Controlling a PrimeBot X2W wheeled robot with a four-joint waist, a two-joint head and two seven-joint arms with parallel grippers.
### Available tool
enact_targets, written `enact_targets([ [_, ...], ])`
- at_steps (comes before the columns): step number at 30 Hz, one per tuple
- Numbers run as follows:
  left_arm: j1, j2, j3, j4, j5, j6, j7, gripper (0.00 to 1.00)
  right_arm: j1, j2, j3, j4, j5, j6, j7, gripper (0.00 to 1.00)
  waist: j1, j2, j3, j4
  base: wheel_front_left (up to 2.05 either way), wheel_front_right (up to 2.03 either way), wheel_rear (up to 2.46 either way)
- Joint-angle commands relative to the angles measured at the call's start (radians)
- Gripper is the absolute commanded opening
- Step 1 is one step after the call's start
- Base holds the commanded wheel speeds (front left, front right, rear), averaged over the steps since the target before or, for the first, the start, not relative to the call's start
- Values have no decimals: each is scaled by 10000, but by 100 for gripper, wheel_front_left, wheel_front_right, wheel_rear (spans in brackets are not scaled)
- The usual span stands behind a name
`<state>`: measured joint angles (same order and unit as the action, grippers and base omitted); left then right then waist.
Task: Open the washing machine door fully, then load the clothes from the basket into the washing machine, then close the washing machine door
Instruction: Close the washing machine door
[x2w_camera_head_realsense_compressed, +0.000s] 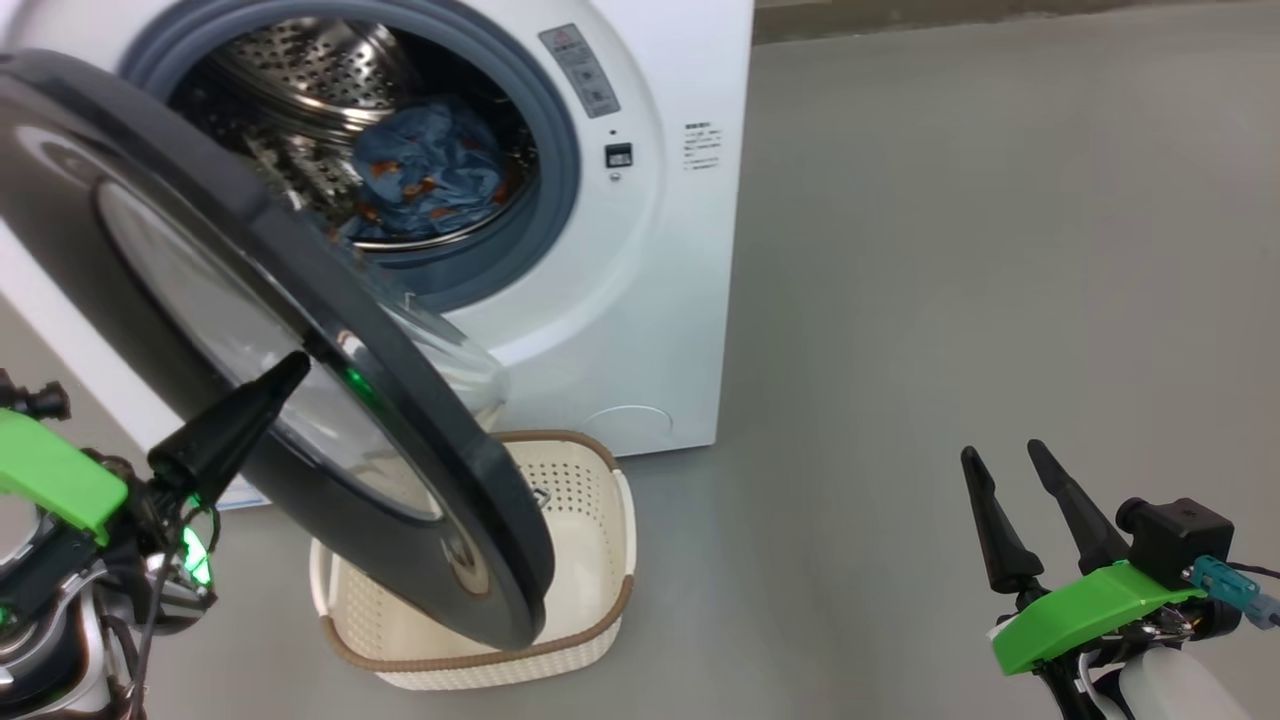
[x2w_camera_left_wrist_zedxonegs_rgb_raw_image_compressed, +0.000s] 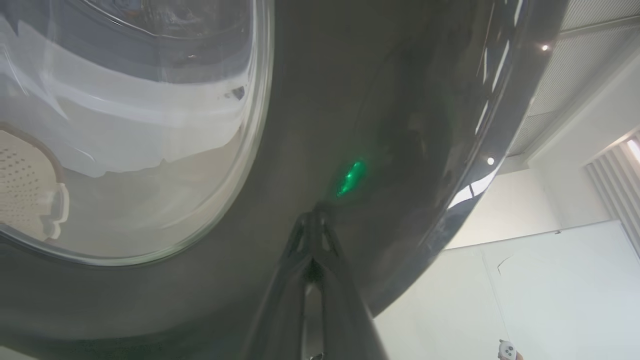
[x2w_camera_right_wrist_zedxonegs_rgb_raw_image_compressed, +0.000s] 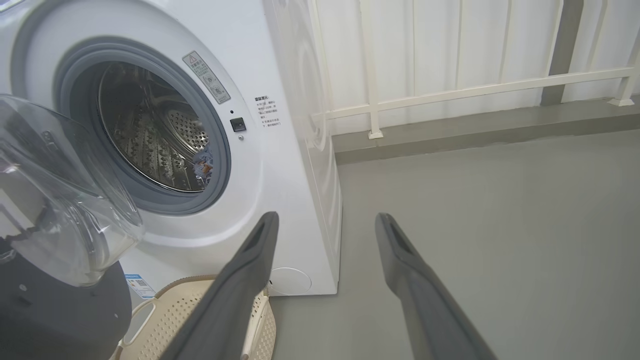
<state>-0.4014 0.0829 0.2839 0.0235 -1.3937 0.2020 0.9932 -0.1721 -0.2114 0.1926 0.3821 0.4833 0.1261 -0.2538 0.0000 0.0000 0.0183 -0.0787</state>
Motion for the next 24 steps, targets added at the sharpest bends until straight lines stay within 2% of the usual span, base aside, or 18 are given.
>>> enact_targets([
  [1, -299, 354, 231, -324, 165, -131, -26, 38, -197, -118, 126, -262, -110, 46, -80, 100, 0, 0, -73, 175, 0, 0, 0],
  [2, -250, 395, 204, -401, 244, -171, -43, 46, -181, -113, 115, -258, -115, 46, -80, 100, 0, 0, -86, 220, 0, 0, 0],
  [3, -206, 476, 191, -468, 343, -228, -64, 80, -174, -106, 110, -257, -117, 46, -80, 100, 0, 0, -93, 254, 0, 0, 0],
  [4, -167, 556, 190, -529, 442, -294, -102, 100, -171, -98, 108, -257, -118, 46, -80, 100, 0, 0, -101, 284, 0, 0, 0],
  [10, 293, 958, 69, -988, 1475, -938, -749, 100, -118, -73, 109, -275, -119, 46, -80, 100, 0, 0, -152, 421, 0, 0, 0],
  [14, 625, 992, -4, -1059, 1888, -1400, -1137, 100, -109, -83, 115, -281, -111, 46, -80, 100, 0, 0, -161, 449, 0, 0, 0],
  [19, 1086, 997, 17, -861, 2820, -2415, -2366, 100, -160, -155, 182, -291, -80, 46, -80, 100, 0, 0, -175, 409, 0, 0, 0],
  [24, 1740, 877, -260, -736, 4283, -3011, -4037, 100, -172, -220, 221, -309, -56, 46, -80, 100, 0, 0, -162, 309, 0, 0, 0],
])
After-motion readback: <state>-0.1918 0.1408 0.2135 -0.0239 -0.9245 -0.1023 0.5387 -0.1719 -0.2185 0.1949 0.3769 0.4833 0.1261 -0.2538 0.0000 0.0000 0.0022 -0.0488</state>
